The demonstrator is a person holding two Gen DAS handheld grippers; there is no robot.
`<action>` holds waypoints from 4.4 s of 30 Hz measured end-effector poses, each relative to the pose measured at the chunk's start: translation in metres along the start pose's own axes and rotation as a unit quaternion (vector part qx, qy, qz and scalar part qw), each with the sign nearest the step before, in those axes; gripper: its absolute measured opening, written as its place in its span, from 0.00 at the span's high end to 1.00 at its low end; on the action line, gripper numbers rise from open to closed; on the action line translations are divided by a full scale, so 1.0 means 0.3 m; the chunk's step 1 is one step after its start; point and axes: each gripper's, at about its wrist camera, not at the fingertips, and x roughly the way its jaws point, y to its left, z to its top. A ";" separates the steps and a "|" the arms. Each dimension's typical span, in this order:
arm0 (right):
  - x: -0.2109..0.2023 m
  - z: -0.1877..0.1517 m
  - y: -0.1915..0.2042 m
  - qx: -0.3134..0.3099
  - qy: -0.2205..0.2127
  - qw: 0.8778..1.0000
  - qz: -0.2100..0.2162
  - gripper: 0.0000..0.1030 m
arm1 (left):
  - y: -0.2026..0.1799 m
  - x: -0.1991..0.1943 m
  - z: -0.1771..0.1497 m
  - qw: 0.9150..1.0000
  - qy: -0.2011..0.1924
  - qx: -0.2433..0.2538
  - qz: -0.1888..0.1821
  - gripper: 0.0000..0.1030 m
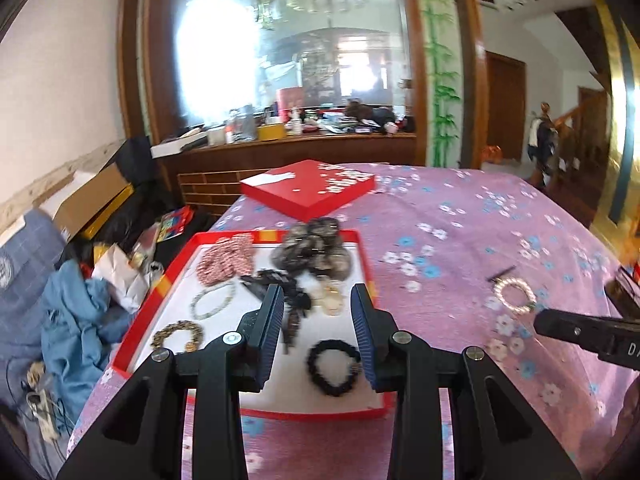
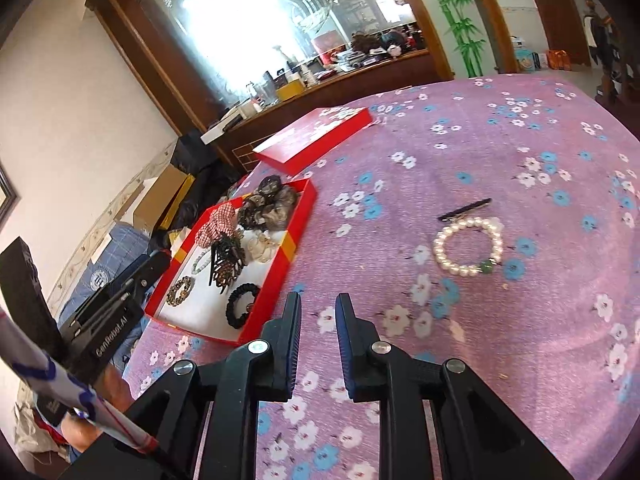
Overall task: Organize jewelry
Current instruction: 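Move both grippers back to the pearl bracelet and purple hairpin, then grasp the pearl bracelet with the right gripper while the left grasps the purple beaded hairpin, then carry the pearl bracelet and purple hairpin over the white box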
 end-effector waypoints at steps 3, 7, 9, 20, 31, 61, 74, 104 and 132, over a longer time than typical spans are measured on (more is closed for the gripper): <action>-0.023 -0.003 -0.030 0.010 -0.005 1.000 -0.001 0.81 | -0.062 -0.002 -0.007 1.000 0.002 0.016 -0.008 0.68; -0.045 -0.007 -0.073 0.022 -0.010 1.000 -0.004 0.81 | -0.137 -0.001 -0.015 0.999 0.004 0.039 -0.010 0.68; -0.057 -0.008 -0.097 0.028 -0.011 1.000 -0.006 0.81 | -0.163 0.000 -0.014 0.999 0.006 0.046 -0.012 0.68; -0.132 0.030 -0.168 0.040 -0.026 0.999 -0.022 0.81 | -0.273 0.004 0.014 0.997 -0.001 0.072 -0.027 0.68; -0.114 0.144 -0.232 0.046 -0.003 0.997 -0.064 0.78 | -0.322 0.060 0.066 0.996 0.023 0.077 -0.048 0.63; -0.013 0.250 -0.575 0.114 -0.047 0.982 -0.143 0.91 | -0.616 0.512 0.174 0.947 0.201 0.108 -0.228 0.55; -0.003 0.261 -0.569 0.115 -0.042 0.985 -0.123 0.91 | -0.756 0.639 0.073 0.949 0.212 0.153 -0.175 0.79; -0.020 0.257 -0.403 0.025 -0.078 0.995 -0.056 0.90 | -0.553 0.439 0.140 0.976 0.108 0.054 -0.180 0.85; 0.104 0.165 0.171 -0.077 -0.007 0.995 0.058 0.90 | 0.095 0.058 0.063 0.992 0.062 -0.043 -0.103 0.84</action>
